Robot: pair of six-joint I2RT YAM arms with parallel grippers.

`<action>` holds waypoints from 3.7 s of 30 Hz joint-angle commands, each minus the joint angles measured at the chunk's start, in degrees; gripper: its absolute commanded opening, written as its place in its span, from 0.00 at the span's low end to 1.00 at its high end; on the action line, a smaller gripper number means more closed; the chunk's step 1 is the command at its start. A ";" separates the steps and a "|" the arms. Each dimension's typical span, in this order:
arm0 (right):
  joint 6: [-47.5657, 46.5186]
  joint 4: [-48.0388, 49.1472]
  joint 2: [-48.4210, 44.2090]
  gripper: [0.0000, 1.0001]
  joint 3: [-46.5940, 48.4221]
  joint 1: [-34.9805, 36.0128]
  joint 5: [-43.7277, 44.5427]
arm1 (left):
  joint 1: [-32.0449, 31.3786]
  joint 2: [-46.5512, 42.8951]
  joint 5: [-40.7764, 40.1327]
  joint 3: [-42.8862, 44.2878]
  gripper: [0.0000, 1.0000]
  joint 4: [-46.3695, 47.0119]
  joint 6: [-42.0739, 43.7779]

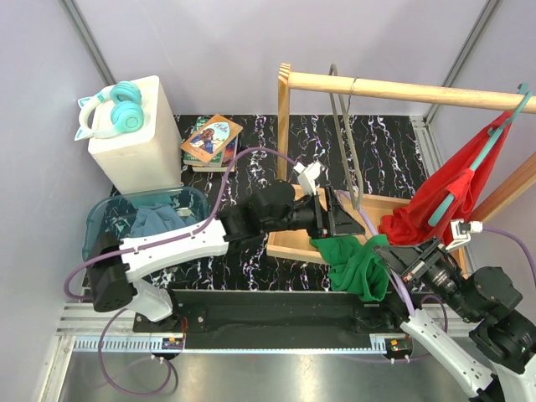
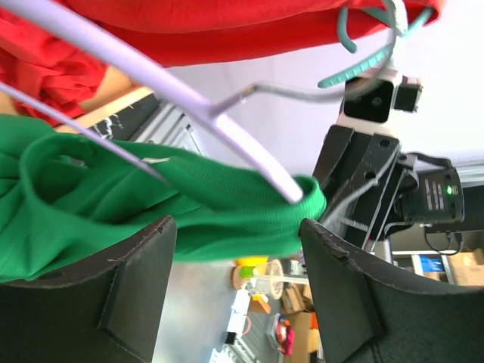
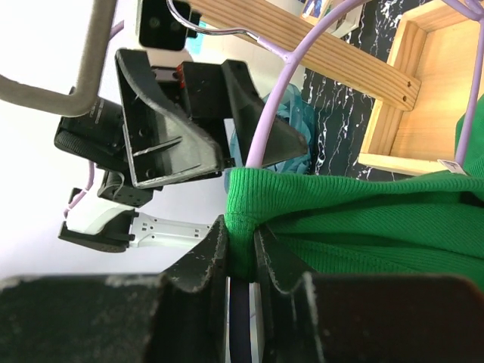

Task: Remove the tank top from the hanger

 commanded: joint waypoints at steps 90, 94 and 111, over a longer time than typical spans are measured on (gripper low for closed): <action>-9.47 -10.30 3.42 0.02 -8.16 0.12 -7.44 | 8.72 6.69 -3.98 8.00 0.00 -1.00 7.46; -7.71 -10.12 -0.35 0.15 -7.46 0.12 -4.72 | 8.81 6.86 -3.01 7.91 0.00 -1.00 7.11; -3.06 -20.20 -7.65 1.00 0.10 0.12 -0.76 | 8.72 6.07 -0.81 7.74 0.00 -1.79 5.62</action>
